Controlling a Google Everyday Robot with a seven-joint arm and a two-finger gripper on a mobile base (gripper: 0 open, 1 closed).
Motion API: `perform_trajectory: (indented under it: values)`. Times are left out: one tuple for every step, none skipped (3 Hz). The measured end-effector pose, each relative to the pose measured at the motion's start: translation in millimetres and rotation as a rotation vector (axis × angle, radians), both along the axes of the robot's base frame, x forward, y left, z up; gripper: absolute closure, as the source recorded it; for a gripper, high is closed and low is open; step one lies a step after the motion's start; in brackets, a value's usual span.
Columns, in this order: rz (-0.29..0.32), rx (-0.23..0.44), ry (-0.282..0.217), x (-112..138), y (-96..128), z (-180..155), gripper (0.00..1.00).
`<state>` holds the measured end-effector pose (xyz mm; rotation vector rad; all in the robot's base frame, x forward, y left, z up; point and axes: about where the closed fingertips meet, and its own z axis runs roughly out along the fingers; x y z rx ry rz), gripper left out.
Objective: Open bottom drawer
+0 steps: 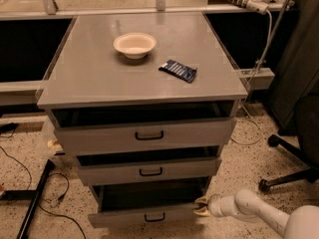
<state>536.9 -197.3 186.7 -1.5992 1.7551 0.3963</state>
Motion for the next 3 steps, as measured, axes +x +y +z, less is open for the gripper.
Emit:
perform_trajectory:
  values:
    - [0.0,0.0,0.001,-0.1,0.0,-0.3,0.34]
    - [-0.007,-0.001,0.023,-2.6,-0.6,-7.0,0.11]
    - [-0.021,0.004,0.052,-10.4,-2.8,-14.3,0.15]
